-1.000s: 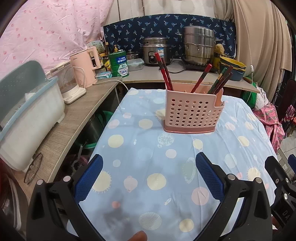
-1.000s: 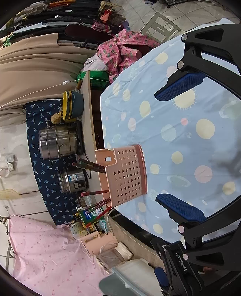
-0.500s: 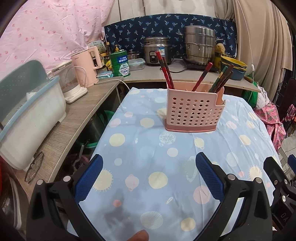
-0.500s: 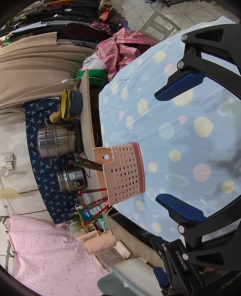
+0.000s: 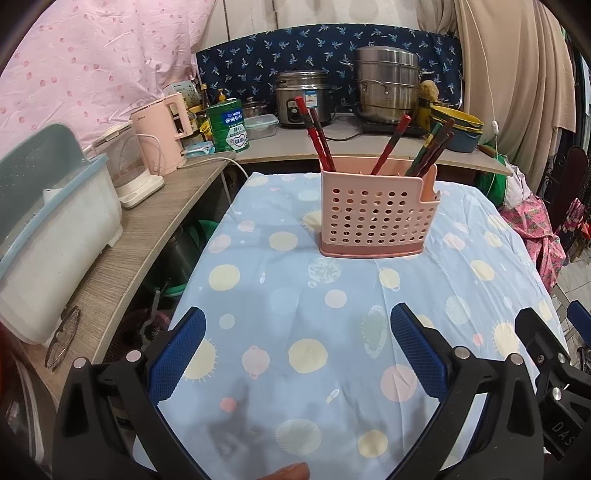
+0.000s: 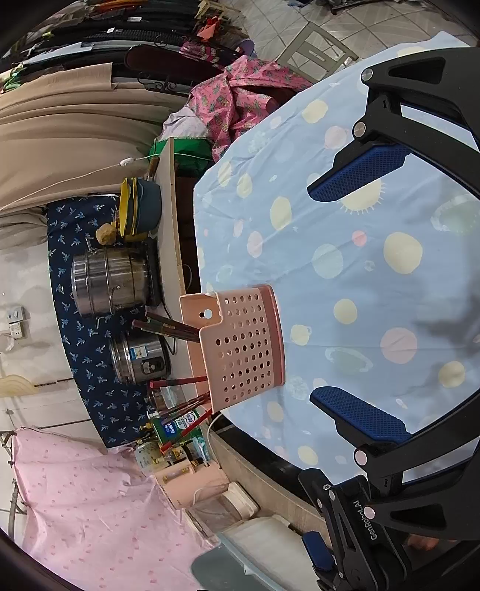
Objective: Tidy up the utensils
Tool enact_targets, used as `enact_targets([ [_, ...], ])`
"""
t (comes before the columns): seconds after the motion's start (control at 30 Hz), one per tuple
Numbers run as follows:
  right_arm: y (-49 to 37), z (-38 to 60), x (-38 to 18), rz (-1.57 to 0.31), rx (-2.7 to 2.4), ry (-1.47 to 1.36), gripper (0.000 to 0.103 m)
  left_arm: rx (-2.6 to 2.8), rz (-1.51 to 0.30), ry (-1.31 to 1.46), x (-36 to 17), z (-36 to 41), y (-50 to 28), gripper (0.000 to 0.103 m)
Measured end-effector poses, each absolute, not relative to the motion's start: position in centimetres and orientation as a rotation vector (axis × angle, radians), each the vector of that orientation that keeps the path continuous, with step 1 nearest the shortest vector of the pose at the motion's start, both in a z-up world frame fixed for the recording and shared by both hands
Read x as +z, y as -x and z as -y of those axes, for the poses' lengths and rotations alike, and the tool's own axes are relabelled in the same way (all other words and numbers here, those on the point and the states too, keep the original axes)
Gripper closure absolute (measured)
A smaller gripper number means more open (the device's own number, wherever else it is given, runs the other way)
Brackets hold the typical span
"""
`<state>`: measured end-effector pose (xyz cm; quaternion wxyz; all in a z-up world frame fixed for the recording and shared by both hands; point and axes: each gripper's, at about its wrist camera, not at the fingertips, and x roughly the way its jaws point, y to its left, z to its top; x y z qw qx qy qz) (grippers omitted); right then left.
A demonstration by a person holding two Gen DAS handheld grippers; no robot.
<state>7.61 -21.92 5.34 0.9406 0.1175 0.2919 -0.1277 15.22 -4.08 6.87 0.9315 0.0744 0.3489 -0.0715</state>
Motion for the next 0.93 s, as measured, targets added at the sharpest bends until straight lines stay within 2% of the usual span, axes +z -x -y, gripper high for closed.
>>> enact_targets([
  [0.93,-7.81,21.96,4.53,-0.610,-0.267,-0.245,0.006,-0.133,-0.735,-0.146,6.08,4.06,-16.09,0.007],
])
